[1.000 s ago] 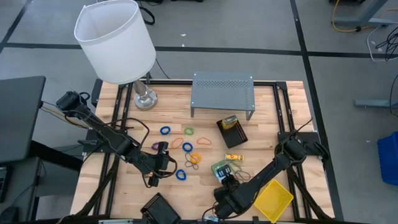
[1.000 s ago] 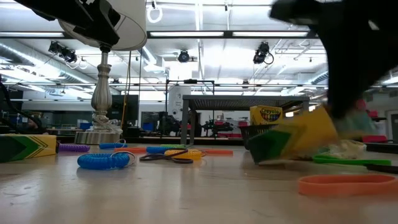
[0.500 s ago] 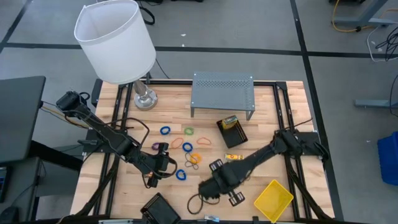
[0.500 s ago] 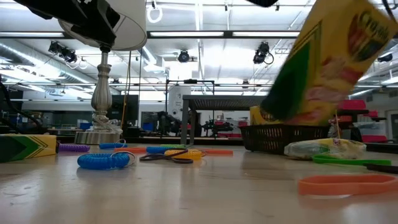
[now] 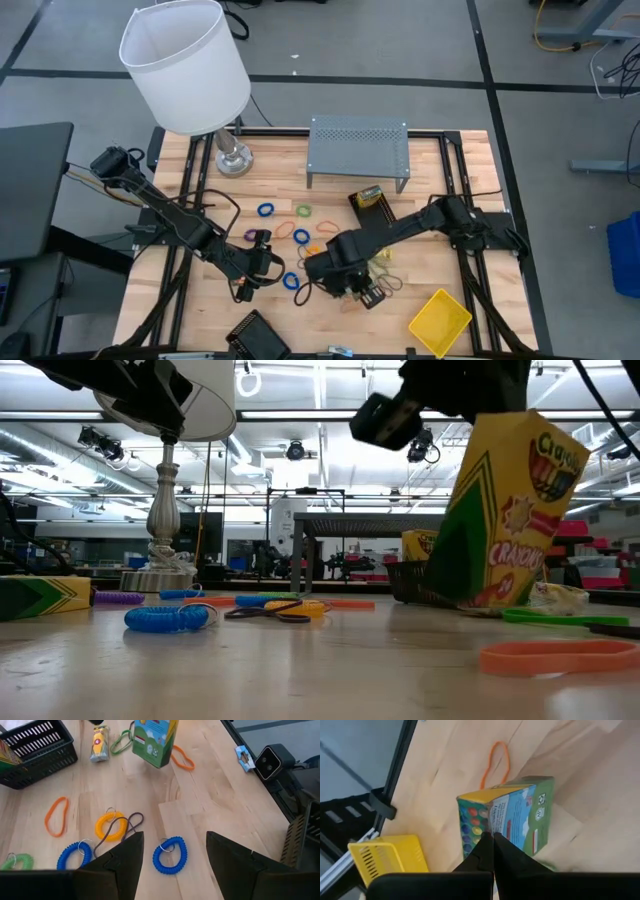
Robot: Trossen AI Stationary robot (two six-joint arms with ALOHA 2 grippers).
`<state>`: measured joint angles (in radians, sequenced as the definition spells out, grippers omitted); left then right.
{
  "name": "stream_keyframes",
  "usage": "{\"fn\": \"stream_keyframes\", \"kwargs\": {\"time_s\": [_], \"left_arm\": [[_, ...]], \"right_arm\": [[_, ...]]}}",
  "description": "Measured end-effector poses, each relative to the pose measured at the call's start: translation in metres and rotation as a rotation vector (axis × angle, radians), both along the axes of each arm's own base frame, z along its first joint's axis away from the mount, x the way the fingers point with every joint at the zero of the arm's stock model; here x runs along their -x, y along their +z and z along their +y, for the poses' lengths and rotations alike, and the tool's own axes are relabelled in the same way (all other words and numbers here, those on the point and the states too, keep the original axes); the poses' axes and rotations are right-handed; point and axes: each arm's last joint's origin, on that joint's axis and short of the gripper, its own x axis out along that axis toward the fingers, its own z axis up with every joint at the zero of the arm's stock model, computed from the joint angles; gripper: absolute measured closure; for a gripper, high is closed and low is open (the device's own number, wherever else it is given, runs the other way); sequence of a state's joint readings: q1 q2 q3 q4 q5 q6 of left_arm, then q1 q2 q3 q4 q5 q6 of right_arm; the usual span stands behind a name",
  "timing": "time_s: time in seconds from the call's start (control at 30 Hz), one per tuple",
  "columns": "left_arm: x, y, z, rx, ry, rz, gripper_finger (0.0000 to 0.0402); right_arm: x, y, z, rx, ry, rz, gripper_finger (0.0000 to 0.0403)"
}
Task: Pick & Place Office Desk Supplies
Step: Put the yellow crayon box into the top black bin
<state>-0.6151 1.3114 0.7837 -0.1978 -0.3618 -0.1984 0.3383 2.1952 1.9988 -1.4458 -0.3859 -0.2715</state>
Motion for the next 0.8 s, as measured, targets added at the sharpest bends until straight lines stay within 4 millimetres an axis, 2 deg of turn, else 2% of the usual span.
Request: {"fn": "stream_keyframes", "kwargs": {"time_s": [0.33,0.57,0.8], "left_arm": [[0.0,0.0,0.0,0.002,0.002,0.0,0.0182],[0.0,0.0,0.0,0.002,0.002,0.0,0.0182],[0.0,0.0,0.0,0.002,0.002,0.001,0.0182]], "right_arm": [[-0.005,-0.017,-0.026,-0.031,0.017,0.01,0.0403],[-0.002,-0.031,-0.029,-0.038,0.029,0.032,0.0403],[-0.001,-0.031,-0.035,0.005,0.047,0.042,0.0403]]}}
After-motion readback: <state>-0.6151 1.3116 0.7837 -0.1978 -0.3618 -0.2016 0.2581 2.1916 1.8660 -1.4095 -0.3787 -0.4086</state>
